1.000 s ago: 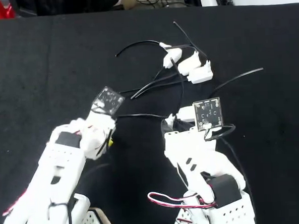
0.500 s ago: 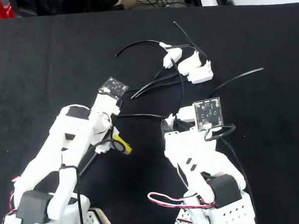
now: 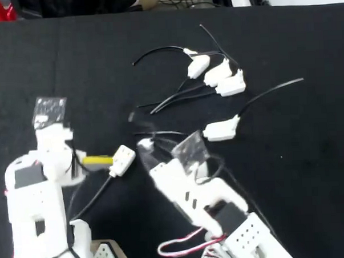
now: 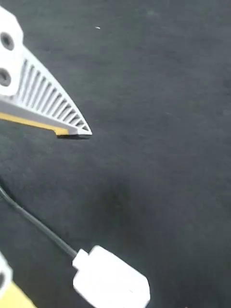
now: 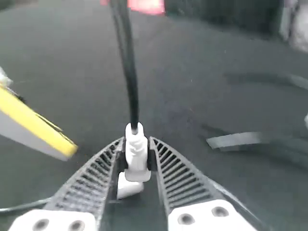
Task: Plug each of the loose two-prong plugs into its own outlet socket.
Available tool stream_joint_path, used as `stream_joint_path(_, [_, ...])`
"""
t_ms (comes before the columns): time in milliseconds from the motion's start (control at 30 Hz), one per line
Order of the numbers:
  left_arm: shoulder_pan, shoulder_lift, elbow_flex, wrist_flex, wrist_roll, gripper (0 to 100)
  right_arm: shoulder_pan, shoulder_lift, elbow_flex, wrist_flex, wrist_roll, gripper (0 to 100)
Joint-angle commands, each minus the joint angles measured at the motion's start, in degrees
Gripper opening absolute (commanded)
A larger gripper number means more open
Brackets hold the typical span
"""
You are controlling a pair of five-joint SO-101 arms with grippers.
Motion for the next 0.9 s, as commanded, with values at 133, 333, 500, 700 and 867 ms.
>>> stream_joint_path(133, [-8.3,-18.5,10.8,-1.1,-1.5,52,-1.9,6.6,-1.5,-6.6,0.8,1.1])
stream_joint_path(333, [-13.8,-28.5,21.1,-1.4,-6.3,52,-1.8,28.0,-14.6,-9.1,-0.3,1.1])
stream_joint_path(500, [-15.0,-36.4,26.6,-1.1,-8.9,52,-2.1,46.1,-20.5,-21.2,-3.2,1.1])
stream_joint_path(700, [-15.2,-45.1,29.3,4.3,-12.8,52,-1.1,62.4,-21.3,-31.7,0.3,1.1])
stream_joint_path(867, [-12.4,-47.8,31.1,6.2,-15.0,52,-0.9,73.5,-23.2,-40.0,2.9,1.1])
